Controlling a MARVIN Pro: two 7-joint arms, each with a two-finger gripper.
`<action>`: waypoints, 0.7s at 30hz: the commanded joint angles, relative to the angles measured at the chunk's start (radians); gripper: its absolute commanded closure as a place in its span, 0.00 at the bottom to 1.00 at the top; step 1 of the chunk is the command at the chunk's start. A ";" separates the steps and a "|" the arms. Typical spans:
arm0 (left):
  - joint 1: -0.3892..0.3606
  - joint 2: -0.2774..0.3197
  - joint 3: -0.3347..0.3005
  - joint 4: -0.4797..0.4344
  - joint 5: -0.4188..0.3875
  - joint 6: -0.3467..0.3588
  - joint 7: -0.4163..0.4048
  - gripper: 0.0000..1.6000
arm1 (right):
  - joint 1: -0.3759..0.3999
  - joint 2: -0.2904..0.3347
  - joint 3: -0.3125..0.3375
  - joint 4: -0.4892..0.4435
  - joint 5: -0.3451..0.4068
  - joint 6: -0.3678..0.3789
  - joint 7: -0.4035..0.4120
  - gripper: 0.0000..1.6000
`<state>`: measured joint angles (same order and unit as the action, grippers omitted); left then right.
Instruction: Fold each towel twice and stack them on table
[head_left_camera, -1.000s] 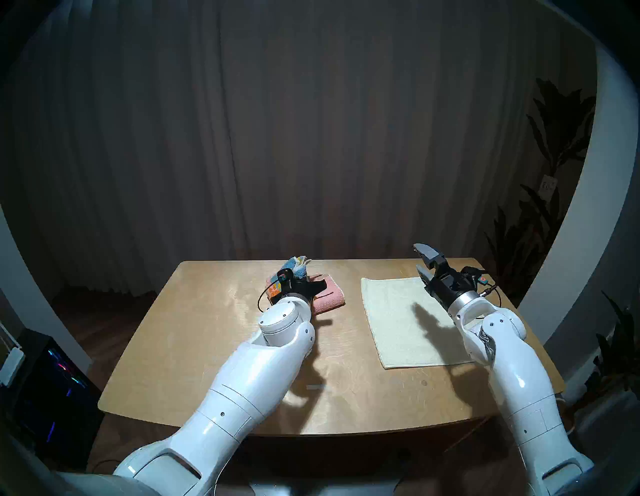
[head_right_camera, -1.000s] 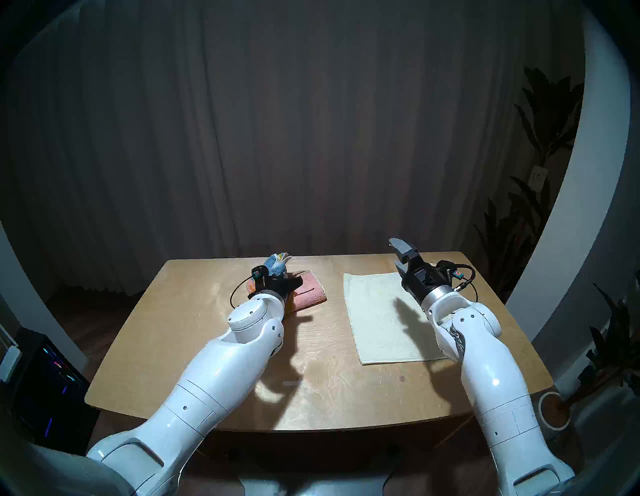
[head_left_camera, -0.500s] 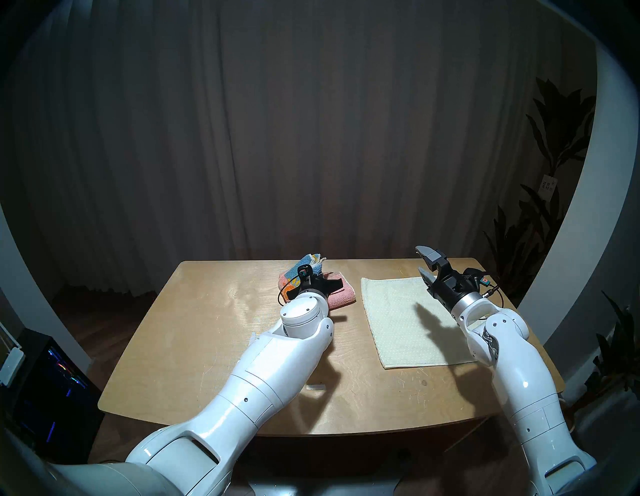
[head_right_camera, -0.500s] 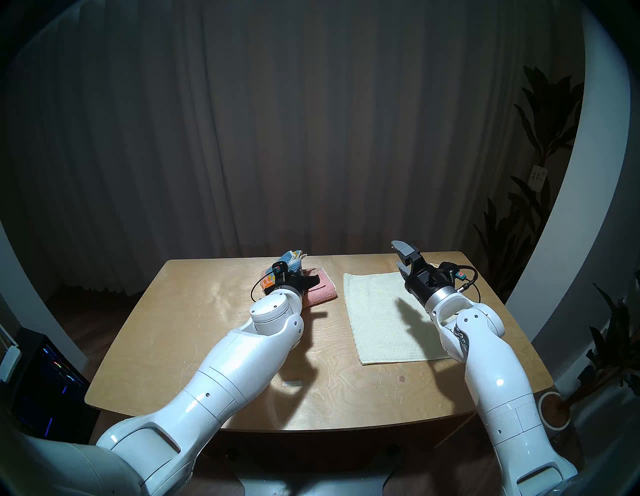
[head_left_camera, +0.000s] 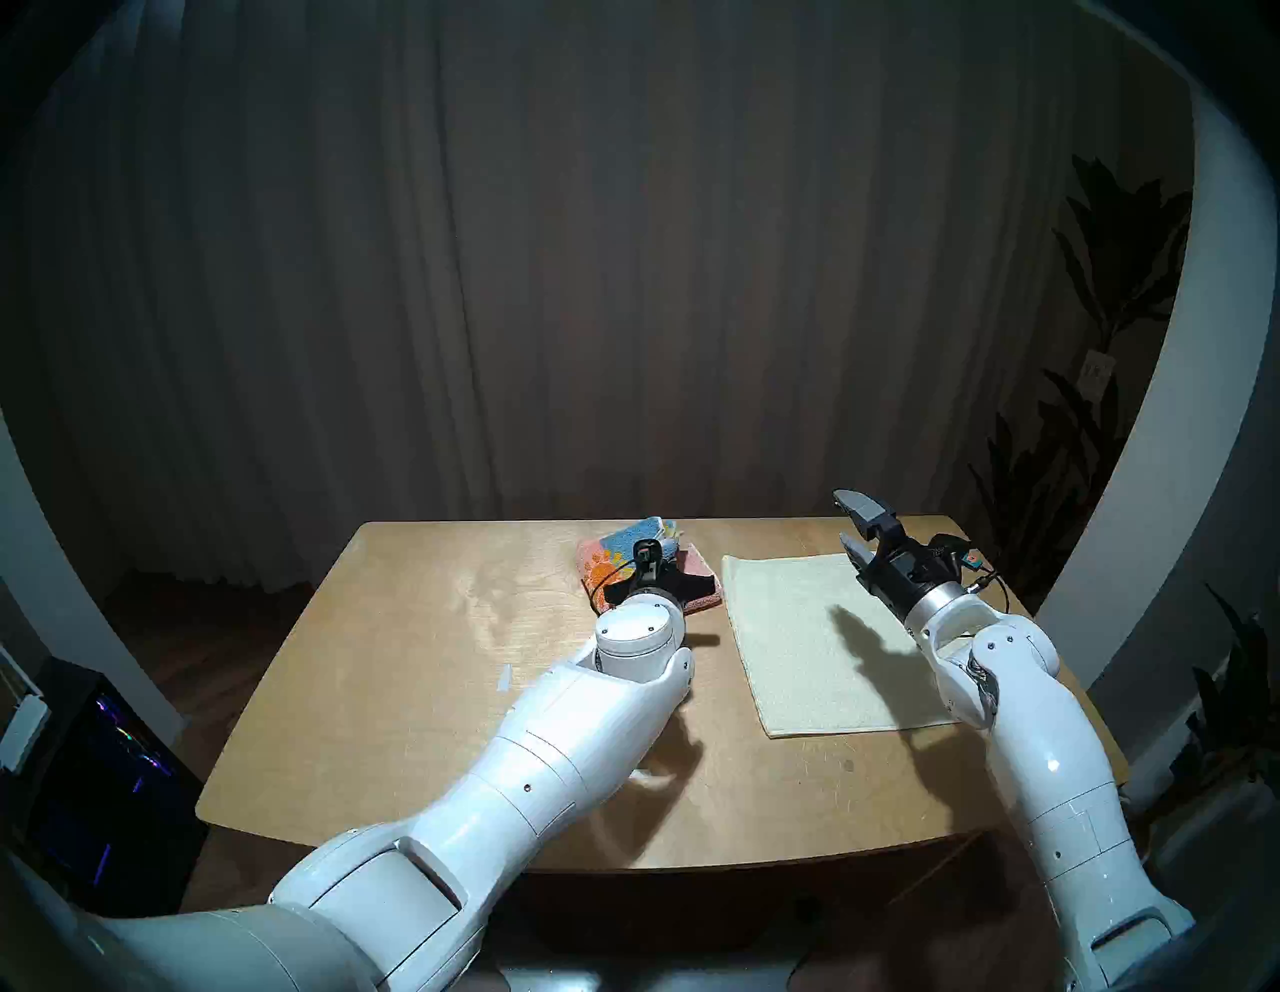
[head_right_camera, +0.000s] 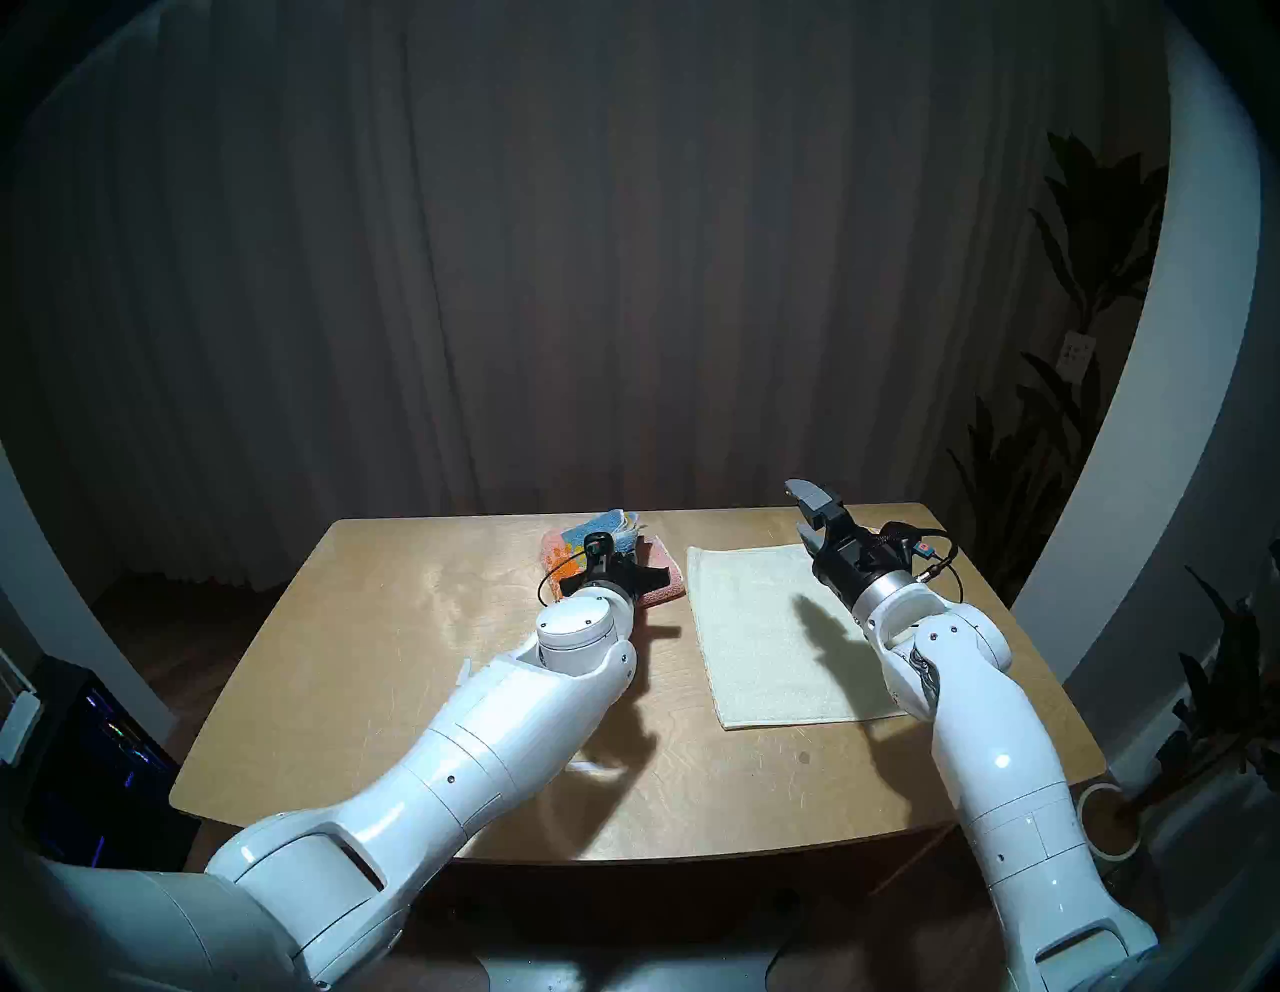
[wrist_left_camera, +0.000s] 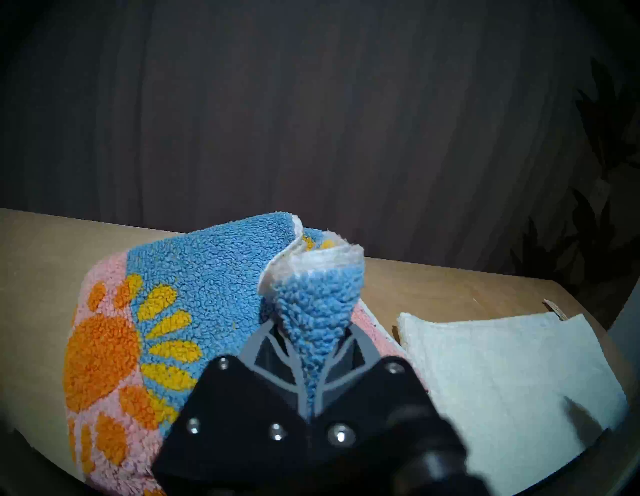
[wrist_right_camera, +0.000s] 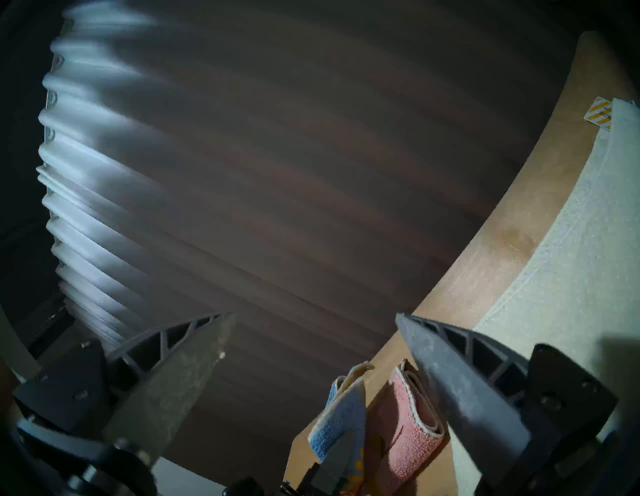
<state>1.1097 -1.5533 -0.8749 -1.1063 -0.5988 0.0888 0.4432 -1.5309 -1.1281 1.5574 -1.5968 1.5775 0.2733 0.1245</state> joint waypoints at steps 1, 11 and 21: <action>-0.057 -0.038 0.027 0.000 0.025 -0.016 -0.020 1.00 | 0.024 0.001 0.003 -0.019 -0.006 -0.008 0.016 0.00; -0.119 -0.102 0.004 0.153 0.020 0.017 0.061 0.89 | 0.019 0.009 0.012 -0.027 -0.006 -0.014 0.019 0.00; -0.145 -0.140 0.007 0.232 0.023 -0.004 0.054 0.69 | 0.034 0.014 0.005 -0.019 -0.024 -0.020 0.015 0.00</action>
<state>1.0183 -1.6531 -0.8708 -0.8944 -0.5813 0.0996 0.5034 -1.5209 -1.1169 1.5623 -1.5995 1.5618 0.2598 0.1323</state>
